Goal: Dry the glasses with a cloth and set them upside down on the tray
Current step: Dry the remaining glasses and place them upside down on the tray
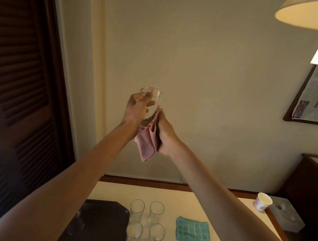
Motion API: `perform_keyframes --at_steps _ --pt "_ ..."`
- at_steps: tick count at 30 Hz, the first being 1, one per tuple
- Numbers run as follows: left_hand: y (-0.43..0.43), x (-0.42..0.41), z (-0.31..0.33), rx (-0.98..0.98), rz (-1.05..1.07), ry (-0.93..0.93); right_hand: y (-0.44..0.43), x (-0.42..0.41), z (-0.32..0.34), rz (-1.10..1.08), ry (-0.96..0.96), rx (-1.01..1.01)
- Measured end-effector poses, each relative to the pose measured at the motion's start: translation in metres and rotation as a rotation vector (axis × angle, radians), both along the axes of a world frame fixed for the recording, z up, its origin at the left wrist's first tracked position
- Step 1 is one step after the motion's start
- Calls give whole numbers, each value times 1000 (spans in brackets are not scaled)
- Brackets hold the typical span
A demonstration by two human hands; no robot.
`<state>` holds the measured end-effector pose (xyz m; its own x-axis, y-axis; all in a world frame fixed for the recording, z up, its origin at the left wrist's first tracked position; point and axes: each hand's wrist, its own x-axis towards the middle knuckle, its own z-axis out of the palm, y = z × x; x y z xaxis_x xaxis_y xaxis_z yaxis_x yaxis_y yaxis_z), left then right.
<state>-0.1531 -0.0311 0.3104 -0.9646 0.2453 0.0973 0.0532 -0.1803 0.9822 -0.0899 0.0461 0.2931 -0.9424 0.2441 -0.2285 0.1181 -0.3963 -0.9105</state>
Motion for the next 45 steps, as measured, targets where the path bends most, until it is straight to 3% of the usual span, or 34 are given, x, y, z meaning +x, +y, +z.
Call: perform_keyframes --at_steps 4,9,11,14,18,20,23,26,29,31,35,37,39,42,45 --pt "-6 -9 2 8 -14 41 2 -6 -14 7 -32 -236" --pt "-22 -18 -3 -253 -119 225 16 -20 -23 -111 24 -440" --pt "-27 -22 -7 -412 -150 305 20 -20 -22 -190 25 -399" --pt "-28 -25 -15 -612 -130 396 20 -20 -24 -297 91 -204" --pt "-21 -25 -22 -634 -87 192 21 -24 -36 -446 249 495" --pt "-16 -18 -23 -606 -48 185 27 -23 -34 -468 292 564" --pt "-12 -12 -36 -548 108 508 42 -22 -23 -300 175 569" --pt "-16 -17 -47 -480 222 958 53 -15 -13 -14 -27 305" --pt "-12 -19 -54 -481 242 1116 53 -6 -10 69 -110 158" --pt "-6 -16 -57 -483 222 987 53 -8 -15 -40 -72 247" --pt "5 -10 -46 -431 51 261 53 -6 -27 -253 10 780" --pt "7 -6 -43 -421 49 180 57 -6 -29 -258 57 850" --pt "6 0 -47 -421 165 364 60 -6 -24 -192 32 818" --pt "-4 6 -58 -335 325 941 64 0 -10 68 -110 472" --pt "-6 0 -63 -359 298 1141 64 9 -11 177 -182 356"
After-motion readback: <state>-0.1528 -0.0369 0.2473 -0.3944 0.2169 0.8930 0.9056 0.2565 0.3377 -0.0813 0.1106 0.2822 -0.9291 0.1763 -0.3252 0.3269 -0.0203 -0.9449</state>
